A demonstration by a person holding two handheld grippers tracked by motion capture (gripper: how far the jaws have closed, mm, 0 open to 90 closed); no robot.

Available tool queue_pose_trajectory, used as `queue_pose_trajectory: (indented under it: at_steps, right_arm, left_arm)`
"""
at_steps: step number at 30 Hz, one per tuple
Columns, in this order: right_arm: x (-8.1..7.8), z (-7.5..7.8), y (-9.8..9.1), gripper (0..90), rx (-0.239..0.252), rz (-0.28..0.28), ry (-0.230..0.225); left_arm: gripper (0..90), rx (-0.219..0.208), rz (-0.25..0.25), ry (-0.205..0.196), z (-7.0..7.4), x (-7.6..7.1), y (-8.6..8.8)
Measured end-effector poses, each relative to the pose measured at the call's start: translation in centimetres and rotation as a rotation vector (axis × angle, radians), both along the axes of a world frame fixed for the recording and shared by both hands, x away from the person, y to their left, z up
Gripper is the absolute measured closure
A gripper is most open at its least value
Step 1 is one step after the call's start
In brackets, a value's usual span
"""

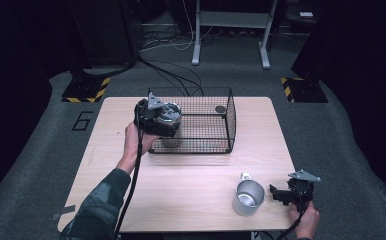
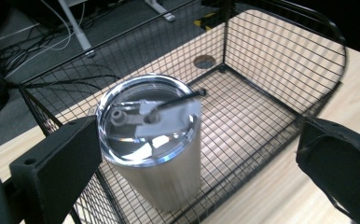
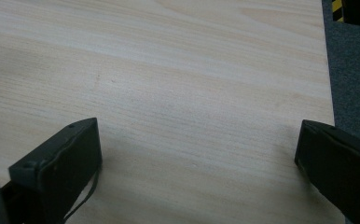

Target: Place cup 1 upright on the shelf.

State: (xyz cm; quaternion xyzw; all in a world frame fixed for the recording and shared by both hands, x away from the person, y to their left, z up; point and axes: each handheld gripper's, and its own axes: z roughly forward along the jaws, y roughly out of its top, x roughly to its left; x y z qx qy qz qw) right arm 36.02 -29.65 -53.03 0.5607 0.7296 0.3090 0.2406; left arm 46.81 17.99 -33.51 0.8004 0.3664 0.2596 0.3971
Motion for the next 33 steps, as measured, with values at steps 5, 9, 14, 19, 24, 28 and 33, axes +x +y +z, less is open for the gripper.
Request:
queue_pose_trajectory:
  at_steps: [5, 9, 14, 19, 24, 28, 33]
  right_arm:
    - [0.0, 0.0, 0.0, 0.0, 0.003, -0.003, 0.0]
    - [0.0, 0.0, 0.0, 0.0, 0.002, -0.002, -0.001]
    - [0.0, 0.0, 0.0, 0.0, 0.003, -0.003, 0.0]
    - [0.0, 0.0, 0.0, 0.0, 0.002, -0.003, -0.001]
    - [0.0, 0.0, 0.0, 0.0, 0.002, -0.002, 0.0]
    - [0.0, 0.0, 0.0, 0.0, 0.002, -0.002, -0.001]
    - [0.0, 0.0, 0.0, 0.0, 0.002, -0.002, -0.001]
  left_arm:
    - [0.1, 0.016, -0.016, -0.007, 0.1, -1.6, 0.6]
    - [0.1, 0.021, -0.02, -0.004, -0.4, -3.0, 1.5]
    - [0.1, 0.018, -0.014, 0.012, -1.3, -4.3, 2.9]
    - [0.1, 0.032, 0.005, 0.027, -2.9, -5.7, 4.4]
    - [0.1, 0.022, 0.028, 0.057, -4.9, -6.7, 6.1]
    - [0.1, 0.013, 0.055, 0.074, -6.5, -7.4, 7.3]
    - [0.1, -0.014, 0.087, 0.108, -8.8, -8.2, 8.6]
